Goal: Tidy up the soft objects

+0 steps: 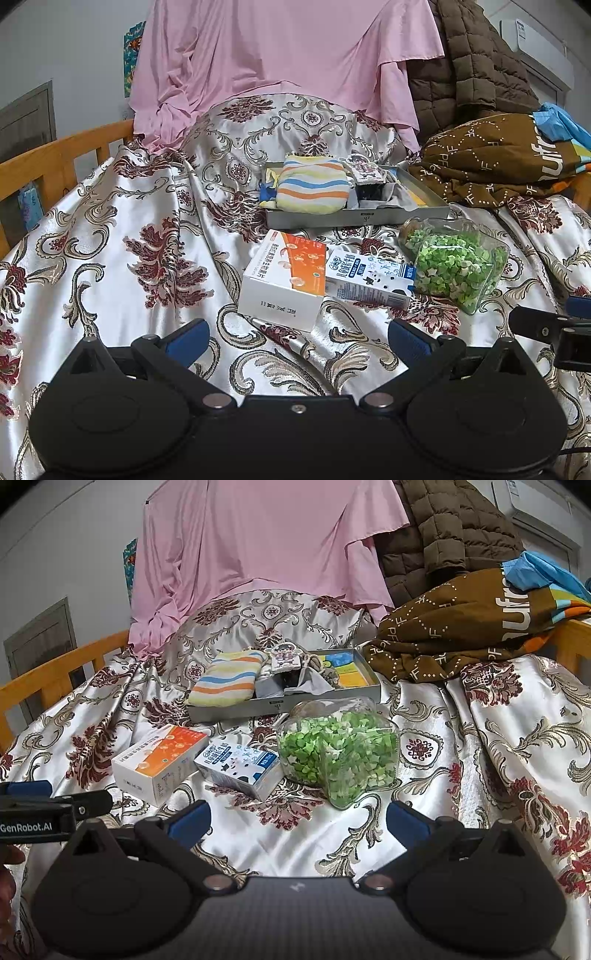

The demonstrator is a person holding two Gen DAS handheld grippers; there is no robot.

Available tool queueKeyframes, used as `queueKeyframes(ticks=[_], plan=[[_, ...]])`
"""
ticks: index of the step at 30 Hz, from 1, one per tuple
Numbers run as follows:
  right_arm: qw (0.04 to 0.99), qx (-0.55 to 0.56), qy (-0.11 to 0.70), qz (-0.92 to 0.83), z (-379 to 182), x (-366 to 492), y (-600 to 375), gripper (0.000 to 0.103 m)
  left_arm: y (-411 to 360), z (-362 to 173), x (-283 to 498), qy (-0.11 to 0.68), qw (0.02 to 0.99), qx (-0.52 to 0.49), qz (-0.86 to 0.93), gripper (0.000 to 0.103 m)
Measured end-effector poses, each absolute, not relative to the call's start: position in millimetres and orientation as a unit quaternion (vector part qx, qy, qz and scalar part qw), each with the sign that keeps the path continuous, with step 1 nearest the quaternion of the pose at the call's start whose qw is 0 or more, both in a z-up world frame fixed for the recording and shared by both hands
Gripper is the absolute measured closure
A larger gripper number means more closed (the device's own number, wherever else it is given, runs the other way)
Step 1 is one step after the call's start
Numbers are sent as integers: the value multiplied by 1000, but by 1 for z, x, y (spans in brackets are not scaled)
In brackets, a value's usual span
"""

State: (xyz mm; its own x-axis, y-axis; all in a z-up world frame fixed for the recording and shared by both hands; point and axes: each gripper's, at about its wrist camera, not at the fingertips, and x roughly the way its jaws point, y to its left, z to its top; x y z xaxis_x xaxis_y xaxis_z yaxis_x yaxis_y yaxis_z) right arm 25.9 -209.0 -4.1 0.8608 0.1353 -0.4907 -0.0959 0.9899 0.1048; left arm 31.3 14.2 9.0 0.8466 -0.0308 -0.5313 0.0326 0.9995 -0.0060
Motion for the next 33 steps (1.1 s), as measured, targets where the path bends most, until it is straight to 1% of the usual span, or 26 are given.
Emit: queueKeyframes(ticks=[33], plan=[[964,38,258,60,-4,26,-209,0,13,10,29,283,959,0,-26,1]])
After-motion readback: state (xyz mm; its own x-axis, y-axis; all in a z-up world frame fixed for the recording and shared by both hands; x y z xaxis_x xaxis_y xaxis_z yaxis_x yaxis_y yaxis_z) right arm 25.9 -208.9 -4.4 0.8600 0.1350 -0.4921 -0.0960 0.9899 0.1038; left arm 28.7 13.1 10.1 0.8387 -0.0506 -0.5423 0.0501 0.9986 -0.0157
